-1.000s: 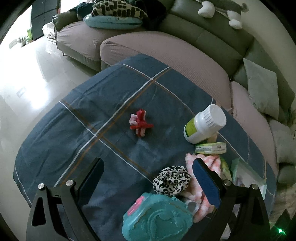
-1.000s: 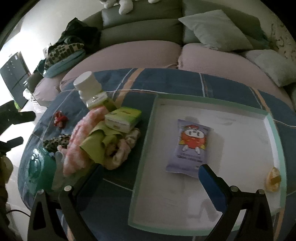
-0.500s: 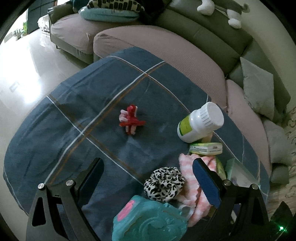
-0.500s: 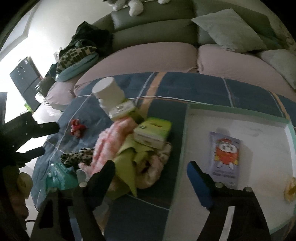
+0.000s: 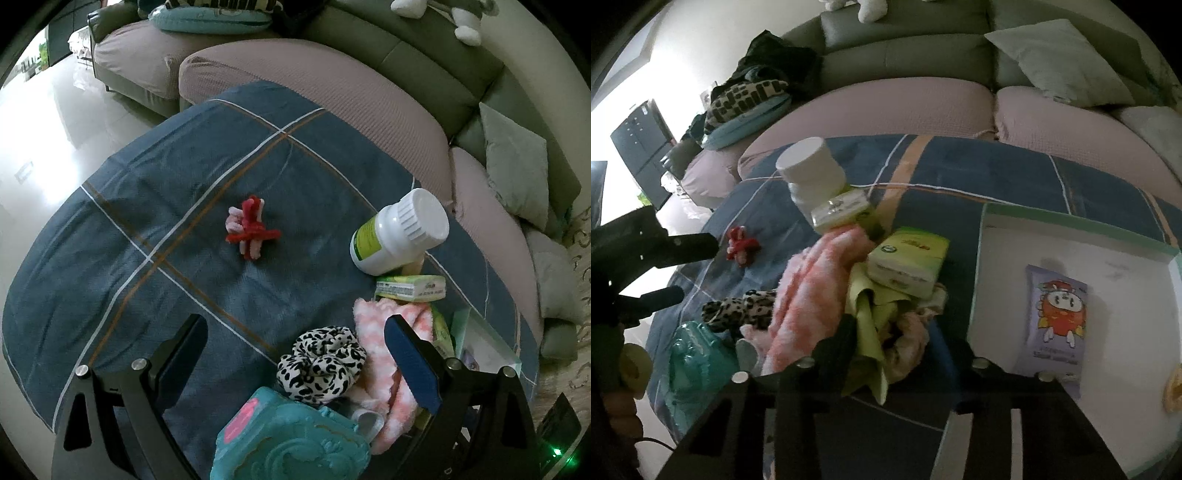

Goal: Organize soft objects
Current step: 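Move both tools back toward the pile of items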

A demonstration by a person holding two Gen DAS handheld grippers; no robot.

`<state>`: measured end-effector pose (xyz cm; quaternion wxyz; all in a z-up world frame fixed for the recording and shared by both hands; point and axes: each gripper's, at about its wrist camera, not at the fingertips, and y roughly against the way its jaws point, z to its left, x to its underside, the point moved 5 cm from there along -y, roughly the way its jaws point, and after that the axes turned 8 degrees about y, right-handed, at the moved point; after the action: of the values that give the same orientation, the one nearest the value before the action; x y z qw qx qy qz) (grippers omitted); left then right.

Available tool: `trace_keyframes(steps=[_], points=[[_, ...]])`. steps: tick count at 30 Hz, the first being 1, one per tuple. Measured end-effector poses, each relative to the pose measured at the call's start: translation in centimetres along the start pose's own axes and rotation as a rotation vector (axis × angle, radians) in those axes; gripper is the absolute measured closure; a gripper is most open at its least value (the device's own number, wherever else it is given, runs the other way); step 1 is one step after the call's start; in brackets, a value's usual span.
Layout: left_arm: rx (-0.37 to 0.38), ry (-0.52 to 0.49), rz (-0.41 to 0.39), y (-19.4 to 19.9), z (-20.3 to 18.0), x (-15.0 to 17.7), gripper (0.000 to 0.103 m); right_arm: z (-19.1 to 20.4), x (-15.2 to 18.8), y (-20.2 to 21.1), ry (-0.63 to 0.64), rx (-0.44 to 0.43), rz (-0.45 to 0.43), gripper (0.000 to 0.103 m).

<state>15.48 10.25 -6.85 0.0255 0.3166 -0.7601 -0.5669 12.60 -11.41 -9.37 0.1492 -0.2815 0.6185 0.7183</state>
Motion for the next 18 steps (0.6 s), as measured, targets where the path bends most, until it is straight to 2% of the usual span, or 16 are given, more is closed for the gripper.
trace_keyframes(steps=[11,18], points=[[0.001,-0.021,0.009,0.1,-0.6,0.3,0.006,1.6,0.1,-0.5,0.047,-0.02,0.003,0.069],[0.022,-0.055,0.022,0.0,-1.9,0.8,0.006,1.8,0.1,-1.2,0.039,-0.023,0.004,0.082]])
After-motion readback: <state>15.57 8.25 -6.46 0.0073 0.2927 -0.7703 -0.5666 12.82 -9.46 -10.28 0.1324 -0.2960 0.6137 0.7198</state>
